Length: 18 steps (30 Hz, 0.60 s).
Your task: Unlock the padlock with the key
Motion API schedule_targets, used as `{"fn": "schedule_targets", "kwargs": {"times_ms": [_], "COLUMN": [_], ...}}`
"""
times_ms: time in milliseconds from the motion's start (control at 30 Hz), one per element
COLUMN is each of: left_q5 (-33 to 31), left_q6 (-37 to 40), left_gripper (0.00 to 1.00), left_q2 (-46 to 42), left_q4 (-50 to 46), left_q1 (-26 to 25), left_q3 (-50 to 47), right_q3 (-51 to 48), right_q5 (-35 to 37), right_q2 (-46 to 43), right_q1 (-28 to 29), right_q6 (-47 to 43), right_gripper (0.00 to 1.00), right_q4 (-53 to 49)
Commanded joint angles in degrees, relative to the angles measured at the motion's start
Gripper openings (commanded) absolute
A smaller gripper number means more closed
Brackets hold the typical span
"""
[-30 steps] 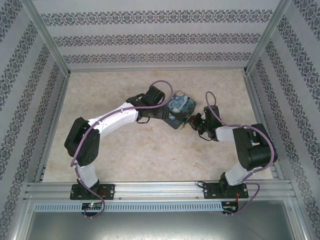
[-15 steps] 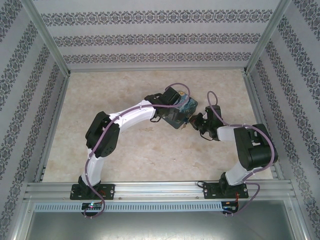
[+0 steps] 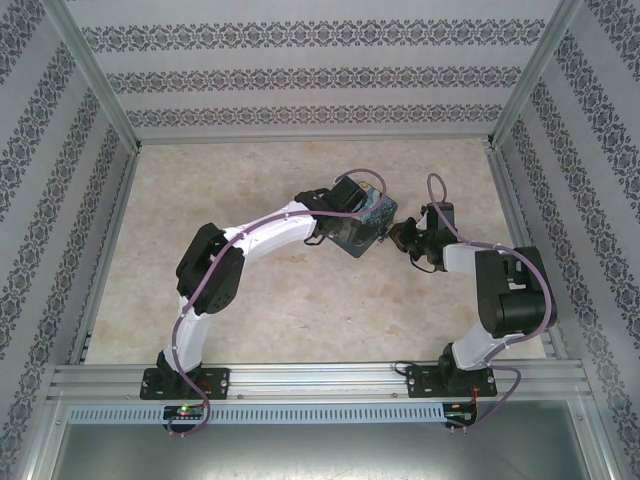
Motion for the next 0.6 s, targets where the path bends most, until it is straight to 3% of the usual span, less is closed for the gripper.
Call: {"fn": "schedule_targets", "kwargs": {"times_ms": [0, 333, 567], "left_q5": [-0.1, 5.1, 11.3], "left_q6": [1.4, -0.5, -4.5], "left_gripper": [0.8, 0.85, 0.87], "left_q2": [3.8, -1.3, -9.3], "left_q4": [-5.7, -2.7, 2.6], "left_q1": [-0.5, 0.4, 2.9], "left_q3": [-1.2, -2.2, -7.6], "right_q3": [0.6, -10.3, -14.4], "right_q5": [-0.1, -2.1, 4.0], "right_q2": [-0.4, -17.2, -27.9], "right_q1": [-0.5, 1.1, 14.3], "right_q6": [-1.2, 0.8, 4.3], "right_gripper": [0.0, 0.0, 0.0], "right_q4": [-0.7, -3.7, -8.0]}}
